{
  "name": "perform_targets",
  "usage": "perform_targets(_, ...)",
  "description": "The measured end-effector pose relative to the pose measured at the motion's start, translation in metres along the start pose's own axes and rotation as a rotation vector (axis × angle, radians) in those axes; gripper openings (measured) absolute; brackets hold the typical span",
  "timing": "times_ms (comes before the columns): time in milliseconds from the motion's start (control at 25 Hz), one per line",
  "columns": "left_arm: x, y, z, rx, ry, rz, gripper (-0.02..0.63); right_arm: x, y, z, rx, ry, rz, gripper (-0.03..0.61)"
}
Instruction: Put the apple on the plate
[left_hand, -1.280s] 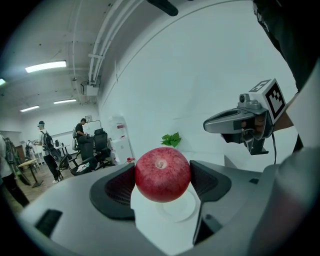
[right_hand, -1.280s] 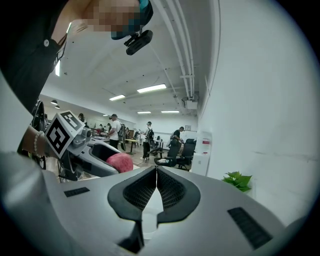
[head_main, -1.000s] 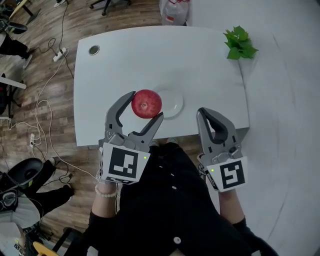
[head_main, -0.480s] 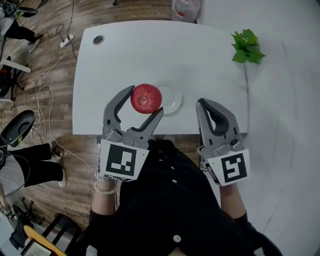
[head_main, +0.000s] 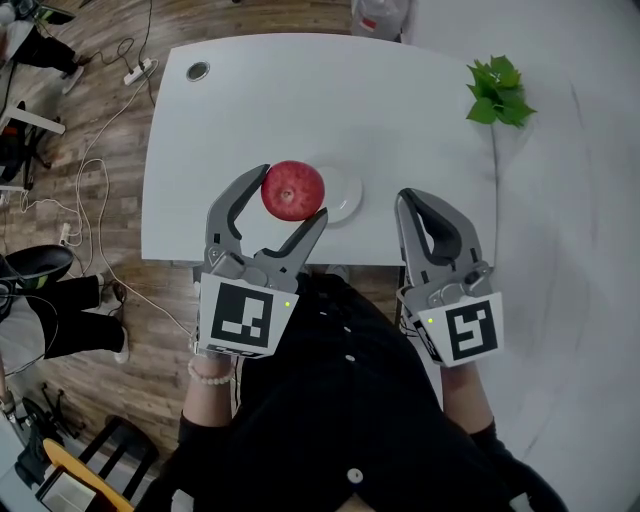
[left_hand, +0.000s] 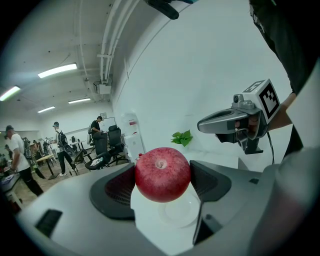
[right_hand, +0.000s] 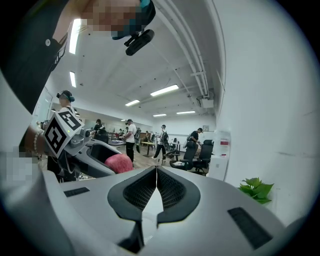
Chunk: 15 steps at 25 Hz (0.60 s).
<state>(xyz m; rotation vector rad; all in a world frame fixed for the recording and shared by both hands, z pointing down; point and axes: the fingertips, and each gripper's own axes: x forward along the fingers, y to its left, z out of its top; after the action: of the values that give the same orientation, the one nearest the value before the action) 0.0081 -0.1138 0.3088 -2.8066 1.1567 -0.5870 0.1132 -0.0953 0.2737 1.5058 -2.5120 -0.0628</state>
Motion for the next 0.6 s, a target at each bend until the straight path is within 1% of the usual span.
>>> perform_targets(280, 0.008, -0.005, 0.000, -0.001, 0.001, -0.022, 0.354, -0.004, -0.005, -0.004, 0.006, 0.015, -0.019, 0.041)
perform_targets(400, 0.014, -0.008, -0.003, 0.039, -0.008, -0.059, 0.354, -0.006, -0.009, -0.006, 0.011, 0.026, -0.034, 0.041)
perform_targets(520, 0.020, -0.009, -0.006, 0.022, 0.006, -0.068, 0.354, -0.008, -0.013, -0.007, 0.015, 0.032, -0.050, 0.041)
perform_targets(600, 0.024, -0.012, -0.008, 0.040, 0.004, -0.086, 0.354, -0.010, -0.013, -0.008, 0.021, 0.033, -0.060, 0.041)
